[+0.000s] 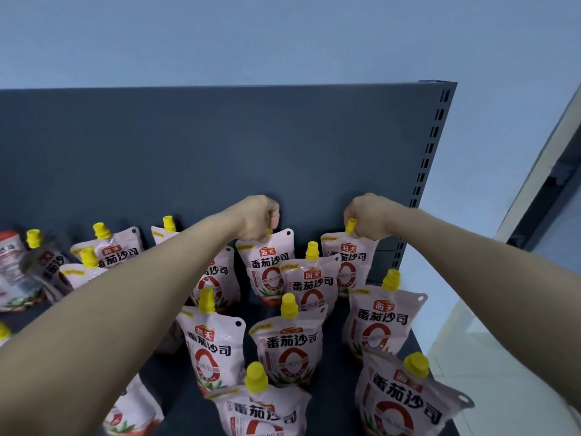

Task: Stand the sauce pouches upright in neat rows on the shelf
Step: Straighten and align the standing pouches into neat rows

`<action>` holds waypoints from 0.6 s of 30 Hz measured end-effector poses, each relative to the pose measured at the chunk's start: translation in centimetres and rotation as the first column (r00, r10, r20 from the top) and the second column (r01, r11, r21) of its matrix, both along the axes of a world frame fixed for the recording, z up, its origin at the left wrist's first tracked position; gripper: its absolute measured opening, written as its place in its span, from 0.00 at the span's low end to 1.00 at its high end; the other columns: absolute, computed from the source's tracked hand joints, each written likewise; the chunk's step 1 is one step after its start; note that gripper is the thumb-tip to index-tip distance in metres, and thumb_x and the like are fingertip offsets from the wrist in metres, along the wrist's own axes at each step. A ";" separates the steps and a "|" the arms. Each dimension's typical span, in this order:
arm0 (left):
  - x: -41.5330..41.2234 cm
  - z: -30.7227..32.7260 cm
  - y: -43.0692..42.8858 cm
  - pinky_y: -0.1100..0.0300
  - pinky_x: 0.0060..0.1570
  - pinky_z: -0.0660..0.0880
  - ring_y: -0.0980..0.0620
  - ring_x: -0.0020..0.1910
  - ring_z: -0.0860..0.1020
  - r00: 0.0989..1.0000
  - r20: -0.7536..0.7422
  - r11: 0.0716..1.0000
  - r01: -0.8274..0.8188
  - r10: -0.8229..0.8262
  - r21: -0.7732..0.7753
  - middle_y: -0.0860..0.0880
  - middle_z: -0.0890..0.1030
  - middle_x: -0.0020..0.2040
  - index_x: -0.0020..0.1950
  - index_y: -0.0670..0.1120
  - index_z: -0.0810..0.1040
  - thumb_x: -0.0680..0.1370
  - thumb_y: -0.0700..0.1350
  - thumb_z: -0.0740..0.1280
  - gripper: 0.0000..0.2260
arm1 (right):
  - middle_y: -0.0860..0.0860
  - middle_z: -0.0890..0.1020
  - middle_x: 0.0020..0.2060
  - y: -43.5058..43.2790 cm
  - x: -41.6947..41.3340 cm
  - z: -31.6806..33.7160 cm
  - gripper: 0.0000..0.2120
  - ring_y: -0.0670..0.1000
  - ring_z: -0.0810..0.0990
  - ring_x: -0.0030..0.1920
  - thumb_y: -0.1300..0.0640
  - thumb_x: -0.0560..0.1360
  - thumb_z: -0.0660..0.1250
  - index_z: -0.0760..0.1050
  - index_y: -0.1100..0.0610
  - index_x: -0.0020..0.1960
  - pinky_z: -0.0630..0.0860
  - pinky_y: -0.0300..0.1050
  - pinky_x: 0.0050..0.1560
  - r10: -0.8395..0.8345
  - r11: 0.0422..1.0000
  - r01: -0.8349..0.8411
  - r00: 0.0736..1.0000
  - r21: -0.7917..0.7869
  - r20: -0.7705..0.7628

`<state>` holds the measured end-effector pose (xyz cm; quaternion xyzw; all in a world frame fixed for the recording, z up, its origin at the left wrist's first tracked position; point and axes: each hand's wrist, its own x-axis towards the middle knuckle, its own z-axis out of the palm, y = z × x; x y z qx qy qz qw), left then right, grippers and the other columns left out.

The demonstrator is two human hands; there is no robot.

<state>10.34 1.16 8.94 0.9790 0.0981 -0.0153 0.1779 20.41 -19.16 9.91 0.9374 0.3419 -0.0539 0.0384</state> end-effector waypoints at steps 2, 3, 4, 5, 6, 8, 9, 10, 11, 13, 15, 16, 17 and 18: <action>0.0 0.3 0.2 0.65 0.31 0.70 0.49 0.40 0.75 1.000 -0.008 0.999 0.014 -0.014 0.039 0.48 0.78 0.42 0.41 0.46 0.75 0.69 0.31 0.71 0.11 | 0.54 0.80 0.55 0.2 0.1 -0.1 0.14 0.56 0.79 0.53 0.61 0.75 0.66 0.78 0.55 0.60 0.78 0.49 0.51 -0.001 1.000 0.001 1.000 0.007 0.013; 0.0 0.4 0.4 0.65 0.31 0.70 0.49 0.40 0.75 1.000 -0.015 0.998 0.021 -0.020 0.058 0.49 0.78 0.41 0.41 0.46 0.76 0.69 0.31 0.70 0.11 | 0.54 0.80 0.55 0.4 0.1 -0.2 0.14 0.56 0.79 0.53 0.62 0.75 0.65 0.78 0.55 0.60 0.79 0.49 0.51 -0.002 1.000 0.002 1.000 0.010 0.015; 0.1 0.4 0.5 0.64 0.31 0.70 0.49 0.40 0.76 0.999 -0.022 0.997 0.028 -0.026 0.075 0.50 0.77 0.39 0.41 0.46 0.76 0.69 0.31 0.70 0.11 | 0.54 0.80 0.55 0.5 0.1 -0.2 0.14 0.56 0.79 0.53 0.62 0.75 0.65 0.78 0.55 0.60 0.79 0.49 0.51 -0.006 1.000 0.005 1.000 0.010 0.015; 0.1 0.4 0.7 0.64 0.33 0.71 0.49 0.40 0.76 0.999 -0.031 0.995 0.033 -0.030 0.092 0.51 0.77 0.39 0.41 0.47 0.77 0.70 0.31 0.69 0.11 | 0.54 0.80 0.55 0.6 0.1 -0.1 0.14 0.56 0.80 0.52 0.62 0.74 0.66 0.78 0.55 0.60 0.79 0.49 0.51 -0.007 1.000 0.007 1.000 0.006 0.010; 0.1 0.2 0.9 0.62 0.35 0.72 0.49 0.41 0.76 0.999 -0.039 0.994 0.036 -0.032 0.106 0.51 0.77 0.39 0.41 0.47 0.77 0.70 0.30 0.68 0.11 | 0.55 0.81 0.54 0.7 0.0 0.0 0.15 0.57 0.80 0.52 0.61 0.74 0.66 0.78 0.55 0.60 0.80 0.50 0.51 -0.006 1.000 0.006 1.000 -0.002 0.002; 0.2 0.0 1.2 0.59 0.40 0.74 0.49 0.43 0.77 0.999 -0.039 0.994 0.035 -0.031 0.108 0.50 0.78 0.41 0.41 0.48 0.78 0.70 0.31 0.68 0.11 | 0.55 0.81 0.55 0.8 -0.1 0.1 0.15 0.57 0.80 0.53 0.61 0.75 0.67 0.78 0.56 0.61 0.79 0.49 0.51 -0.005 1.000 0.005 1.000 -0.015 -0.013; 0.1 -0.1 1.3 0.58 0.42 0.75 0.49 0.43 0.77 0.999 -0.034 0.995 0.036 -0.033 0.097 0.50 0.78 0.42 0.42 0.48 0.78 0.70 0.31 0.69 0.11 | 0.54 0.80 0.55 0.8 -0.2 0.2 0.16 0.56 0.79 0.54 0.60 0.75 0.67 0.78 0.55 0.62 0.78 0.48 0.52 -0.004 1.000 0.004 1.000 -0.019 -0.017; 0.2 -0.1 1.3 0.58 0.42 0.76 0.49 0.43 0.77 0.999 -0.028 0.996 0.039 -0.037 0.083 0.50 0.78 0.42 0.43 0.47 0.79 0.70 0.32 0.70 0.11 | 0.54 0.80 0.56 0.8 -0.3 0.2 0.16 0.56 0.79 0.55 0.60 0.75 0.68 0.78 0.55 0.62 0.78 0.48 0.52 -0.003 1.000 0.002 1.000 -0.020 -0.018; 0.2 -0.1 1.3 0.59 0.42 0.75 0.50 0.43 0.77 0.999 -0.022 0.997 0.044 -0.043 0.069 0.50 0.78 0.42 0.44 0.46 0.80 0.70 0.32 0.70 0.10 | 0.54 0.80 0.57 0.7 -0.4 0.1 0.16 0.56 0.79 0.55 0.61 0.75 0.68 0.78 0.55 0.62 0.78 0.48 0.53 -0.003 1.000 0.002 1.000 -0.018 -0.017; 0.2 -0.1 1.1 0.61 0.41 0.72 0.51 0.43 0.76 0.999 -0.010 0.998 0.048 -0.048 0.044 0.51 0.77 0.41 0.46 0.44 0.81 0.70 0.32 0.70 0.09 | 0.54 0.80 0.56 0.8 -0.6 0.1 0.16 0.56 0.79 0.52 0.62 0.75 0.67 0.78 0.55 0.62 0.79 0.47 0.51 -0.008 1.000 0.008 1.000 -0.009 -0.014; 0.4 -0.1 0.8 0.62 0.41 0.71 0.51 0.43 0.76 0.998 -0.002 0.998 0.058 -0.058 0.033 0.50 0.78 0.42 0.48 0.44 0.81 0.71 0.32 0.71 0.10 | 0.54 0.79 0.52 0.8 -0.8 0.1 0.16 0.54 0.79 0.46 0.64 0.75 0.66 0.77 0.56 0.62 0.78 0.44 0.43 -0.020 1.000 0.020 1.000 -0.001 -0.013; 0.4 -0.1 0.6 0.63 0.40 0.71 0.51 0.43 0.76 0.998 0.000 0.997 0.066 -0.066 0.036 0.50 0.78 0.43 0.48 0.44 0.81 0.71 0.32 0.71 0.10 | 0.53 0.78 0.50 0.7 -0.8 0.0 0.16 0.54 0.79 0.44 0.64 0.75 0.65 0.77 0.56 0.62 0.77 0.43 0.40 -0.024 1.000 0.024 1.000 0.001 -0.008; 0.4 -0.1 0.4 0.64 0.38 0.71 0.51 0.43 0.75 0.997 -0.001 0.996 0.074 -0.074 0.040 0.50 0.78 0.43 0.49 0.44 0.81 0.71 0.33 0.71 0.10 | 0.52 0.77 0.48 0.6 -0.9 0.0 0.16 0.54 0.79 0.44 0.64 0.75 0.65 0.78 0.56 0.61 0.77 0.43 0.39 -0.028 1.000 0.028 1.000 0.002 0.003; 0.5 -0.1 0.3 0.64 0.36 0.71 0.52 0.43 0.75 0.997 -0.002 0.996 0.080 -0.080 0.042 0.51 0.77 0.42 0.49 0.44 0.81 0.71 0.33 0.70 0.10 | 0.52 0.77 0.48 0.5 -0.9 0.0 0.16 0.55 0.80 0.46 0.65 0.75 0.65 0.78 0.56 0.61 0.77 0.44 0.41 -0.031 0.999 0.031 0.999 0.005 0.013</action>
